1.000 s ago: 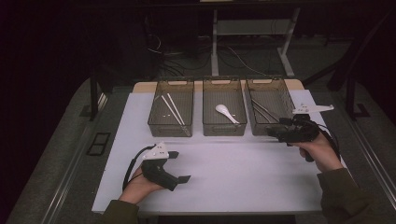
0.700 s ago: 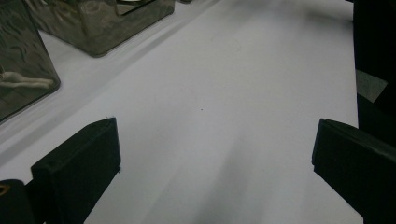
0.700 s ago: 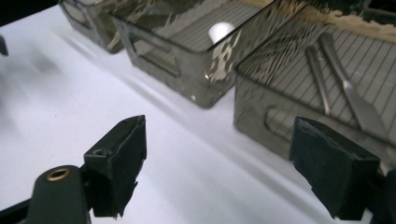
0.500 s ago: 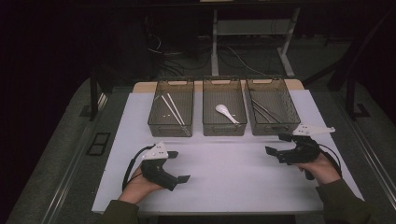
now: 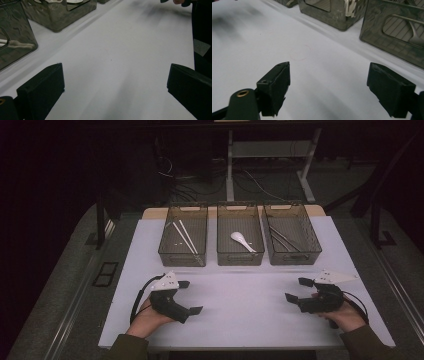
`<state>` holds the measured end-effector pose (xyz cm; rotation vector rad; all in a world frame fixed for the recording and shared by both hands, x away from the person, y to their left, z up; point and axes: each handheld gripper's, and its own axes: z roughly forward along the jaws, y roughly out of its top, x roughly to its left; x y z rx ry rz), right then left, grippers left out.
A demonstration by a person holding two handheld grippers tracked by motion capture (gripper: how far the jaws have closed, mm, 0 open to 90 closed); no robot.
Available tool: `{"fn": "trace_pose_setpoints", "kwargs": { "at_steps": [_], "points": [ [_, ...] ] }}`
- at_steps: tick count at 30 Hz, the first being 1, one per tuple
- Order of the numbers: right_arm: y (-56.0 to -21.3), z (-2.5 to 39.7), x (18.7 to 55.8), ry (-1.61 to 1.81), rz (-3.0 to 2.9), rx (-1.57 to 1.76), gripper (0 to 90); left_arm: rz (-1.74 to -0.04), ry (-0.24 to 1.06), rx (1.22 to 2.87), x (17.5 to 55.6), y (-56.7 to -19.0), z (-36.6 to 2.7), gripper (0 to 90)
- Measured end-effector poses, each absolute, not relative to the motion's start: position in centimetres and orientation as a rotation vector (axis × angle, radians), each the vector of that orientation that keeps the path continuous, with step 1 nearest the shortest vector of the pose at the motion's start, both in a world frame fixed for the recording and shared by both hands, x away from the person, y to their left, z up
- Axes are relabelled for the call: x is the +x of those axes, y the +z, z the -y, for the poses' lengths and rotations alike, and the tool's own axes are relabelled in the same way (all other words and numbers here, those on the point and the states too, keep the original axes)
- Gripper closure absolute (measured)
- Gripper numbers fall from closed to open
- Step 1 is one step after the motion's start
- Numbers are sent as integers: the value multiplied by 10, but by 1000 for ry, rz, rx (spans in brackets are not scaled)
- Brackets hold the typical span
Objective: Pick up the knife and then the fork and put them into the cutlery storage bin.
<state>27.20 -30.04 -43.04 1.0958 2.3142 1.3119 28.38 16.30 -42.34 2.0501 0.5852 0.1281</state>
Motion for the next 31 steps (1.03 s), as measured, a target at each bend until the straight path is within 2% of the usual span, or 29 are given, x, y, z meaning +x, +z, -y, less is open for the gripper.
{"fn": "trace_pose_setpoints", "kwargs": {
  "at_steps": [31],
  "points": [
    [-437,302,263,1327,-2333,1065,171,-609,146,2046,290,-425,-168,4]
  ]
}}
